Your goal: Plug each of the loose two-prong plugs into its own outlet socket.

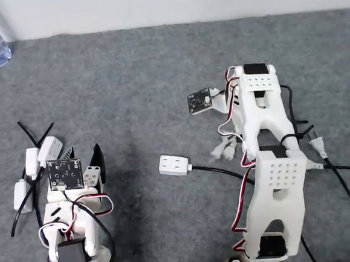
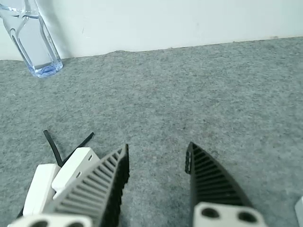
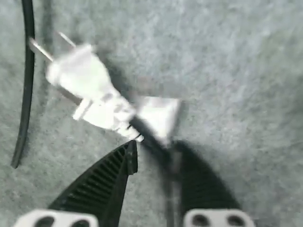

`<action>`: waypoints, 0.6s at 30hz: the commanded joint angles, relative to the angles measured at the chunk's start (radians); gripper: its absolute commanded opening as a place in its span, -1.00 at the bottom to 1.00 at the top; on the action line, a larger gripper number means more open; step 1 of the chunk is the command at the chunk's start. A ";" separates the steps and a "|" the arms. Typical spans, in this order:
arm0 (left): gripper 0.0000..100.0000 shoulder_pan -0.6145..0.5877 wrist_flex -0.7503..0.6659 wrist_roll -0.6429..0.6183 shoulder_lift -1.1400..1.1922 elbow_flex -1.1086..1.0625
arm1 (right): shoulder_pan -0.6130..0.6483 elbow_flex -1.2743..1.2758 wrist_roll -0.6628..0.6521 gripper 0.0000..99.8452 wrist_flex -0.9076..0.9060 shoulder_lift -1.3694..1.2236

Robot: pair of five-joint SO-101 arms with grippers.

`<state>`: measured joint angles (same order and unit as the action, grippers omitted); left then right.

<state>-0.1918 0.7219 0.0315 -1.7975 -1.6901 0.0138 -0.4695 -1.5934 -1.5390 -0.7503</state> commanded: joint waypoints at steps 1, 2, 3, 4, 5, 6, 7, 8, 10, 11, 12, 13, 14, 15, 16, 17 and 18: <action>-0.64 0.012 -0.028 0.006 -0.014 0.008 | -0.022 -0.029 -0.012 -0.97 0.008 -0.021; -0.64 0.012 -0.028 0.006 -0.014 0.008 | -0.025 -0.029 -0.014 -1.00 0.013 -0.027; -0.64 0.012 -0.028 0.006 -0.014 0.008 | -0.027 -0.029 -0.011 -0.97 0.024 -0.030; -0.64 0.012 -0.028 0.006 -0.014 0.008 | -0.031 -0.029 -0.009 -0.98 0.031 -0.028; -0.64 0.012 -0.028 0.006 -0.014 0.008 | -0.036 -0.029 -0.009 -0.99 0.036 -0.022; -0.64 0.012 -0.028 0.006 -0.014 0.008 | -0.039 -0.029 -0.009 -0.98 0.036 -0.012; -0.64 0.012 -0.028 0.006 -0.014 0.008 | -0.039 -0.029 -0.009 -0.98 0.033 0.004; -0.64 0.012 -0.028 0.006 -0.014 0.008 | -0.039 -0.029 -0.008 -0.98 0.030 0.021; -0.64 0.012 -0.028 0.006 -0.014 0.008 | -0.039 -0.029 -0.006 -0.98 0.027 0.056; -0.64 0.012 -0.028 0.006 -0.014 0.008 | -0.039 -0.029 0.009 -0.98 0.027 0.073; -0.64 0.012 -0.028 0.006 -0.014 0.008 | -0.039 -0.029 0.028 -0.98 0.027 0.088; -0.64 0.012 -0.028 0.006 -0.014 0.008 | -0.039 -0.029 0.038 -0.98 0.027 0.104; -0.64 0.012 -0.028 0.006 -0.014 0.008 | -0.039 -0.029 0.049 -0.98 0.027 0.119; -0.64 0.012 -0.028 0.006 -0.014 0.008 | -0.039 -0.029 0.057 -0.98 0.027 0.133; -0.64 0.012 -0.028 0.006 -0.014 0.008 | -0.039 -0.029 0.057 -0.98 0.025 0.147; -0.64 0.012 -0.028 0.006 -0.014 0.008 | -0.041 -0.029 0.066 -0.98 0.022 0.160; -0.64 0.012 -0.028 0.006 -0.014 0.008 | -0.044 -0.029 0.071 -0.98 0.008 0.176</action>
<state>-0.1918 0.7219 0.0315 -1.7975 -1.6901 -0.0092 -0.4787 -1.5459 -1.5205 -0.6720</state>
